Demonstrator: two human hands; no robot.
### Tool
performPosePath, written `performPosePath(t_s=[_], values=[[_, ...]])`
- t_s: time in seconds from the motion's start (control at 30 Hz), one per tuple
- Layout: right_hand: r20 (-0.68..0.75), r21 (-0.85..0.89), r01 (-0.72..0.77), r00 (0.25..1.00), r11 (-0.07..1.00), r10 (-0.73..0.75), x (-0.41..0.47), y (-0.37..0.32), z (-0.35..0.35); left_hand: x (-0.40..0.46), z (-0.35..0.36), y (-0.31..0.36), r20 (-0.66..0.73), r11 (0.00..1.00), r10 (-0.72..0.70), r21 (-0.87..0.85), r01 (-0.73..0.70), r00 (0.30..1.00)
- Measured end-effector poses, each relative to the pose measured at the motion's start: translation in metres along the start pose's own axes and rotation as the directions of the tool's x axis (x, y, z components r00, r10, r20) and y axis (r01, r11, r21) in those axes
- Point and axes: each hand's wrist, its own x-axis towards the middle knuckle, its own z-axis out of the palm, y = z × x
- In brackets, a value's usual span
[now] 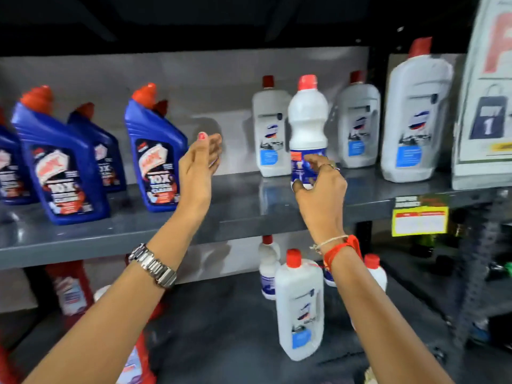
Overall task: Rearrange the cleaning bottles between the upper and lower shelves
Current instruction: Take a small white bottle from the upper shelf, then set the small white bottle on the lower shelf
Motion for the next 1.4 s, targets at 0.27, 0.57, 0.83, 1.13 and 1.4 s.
performPosePath(t_s=[0.27,0.57,0.83,1.13,1.4], values=[[0.336,-0.019,-0.095,0.937,0.995,0.096,0.052,0.040,-0.023,0.020,0.117,-0.028,0.229,0.928,-0.298,0.298,0.225,0.927],[0.507,0.159,-0.216,0.855,0.963,0.109,0.064,0.051,-0.038,0.009,0.142,-0.024,0.095,0.968,-0.208,0.161,0.191,0.974],[0.414,0.278,-0.169,0.909,0.946,0.041,0.019,0.035,-0.056,-0.035,0.120,0.006,-0.001,0.987,-0.025,0.160,0.025,1.000],[0.450,0.405,-0.177,0.893,0.897,-0.027,-0.070,0.027,-0.065,-0.119,0.062,0.008,0.002,0.986,0.096,0.135,-0.095,0.995],[0.628,0.296,-0.298,0.777,0.907,0.050,-0.181,0.093,0.003,-0.194,-0.020,-0.097,-0.153,0.928,-0.026,0.363,0.081,0.988]])
